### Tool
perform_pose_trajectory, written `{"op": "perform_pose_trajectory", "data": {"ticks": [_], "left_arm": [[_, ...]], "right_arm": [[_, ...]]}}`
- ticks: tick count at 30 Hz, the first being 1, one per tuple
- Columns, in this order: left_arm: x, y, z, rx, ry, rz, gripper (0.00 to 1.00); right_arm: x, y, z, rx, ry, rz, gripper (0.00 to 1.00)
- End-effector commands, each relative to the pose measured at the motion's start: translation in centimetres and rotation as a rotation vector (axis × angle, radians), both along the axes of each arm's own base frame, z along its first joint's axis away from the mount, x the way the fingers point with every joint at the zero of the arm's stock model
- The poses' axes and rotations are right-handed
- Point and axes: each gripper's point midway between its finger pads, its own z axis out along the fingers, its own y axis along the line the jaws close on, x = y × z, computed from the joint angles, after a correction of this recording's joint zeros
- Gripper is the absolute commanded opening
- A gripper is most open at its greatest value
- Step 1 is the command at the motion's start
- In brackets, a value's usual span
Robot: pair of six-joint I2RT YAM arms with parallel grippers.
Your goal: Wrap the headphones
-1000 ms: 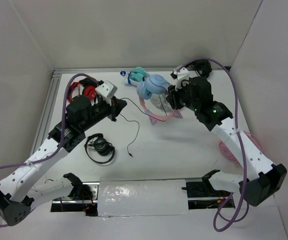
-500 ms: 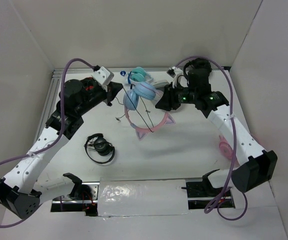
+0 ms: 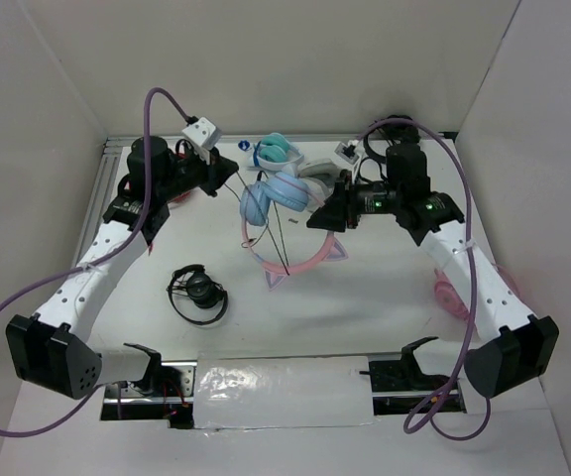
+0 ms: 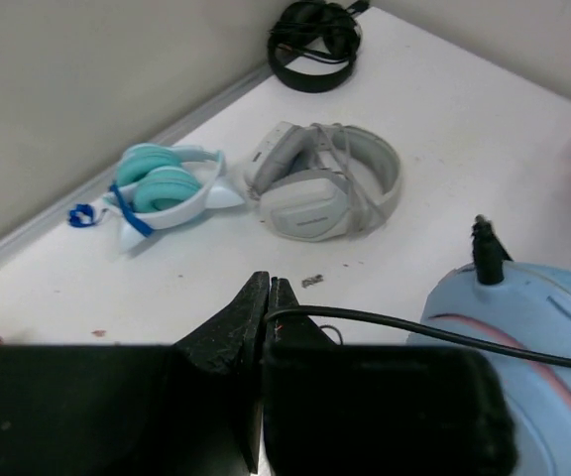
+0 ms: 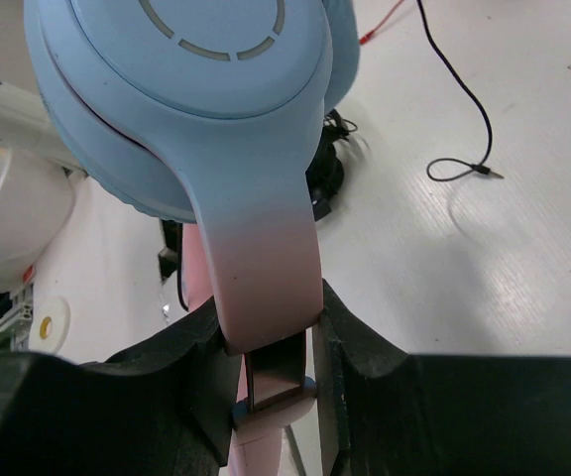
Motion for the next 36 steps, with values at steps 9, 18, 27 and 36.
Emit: {"op": "perform_pose_trajectory", "data": {"ticks": [9,18,27,36], "left_arm": [[-2.3,-2.2,4.5,-0.124,-0.127,-0.275,0.04],[-2.9,-1.9,5.7,-0.115,-0.203,-0.274,0.11],[0.4,-2.5,2.0,-0.128,-0.076,-0.263,0.26],[-2.4,-5.4,-1.7,-0.175,0.045,-0.561,0.44]], "right_arm": [[-3.1,1.6,1.9,0.107,0.021,0.195,0.00],[-3.1,2.3,2.2,0.137,0.062,0.228,0.00],[-6.0,2.2,5.1,0.175,-0.025,0.275,0.00],[-6.6,3.0,6.7,0.205,-0.001,0.325,0.00]]}}
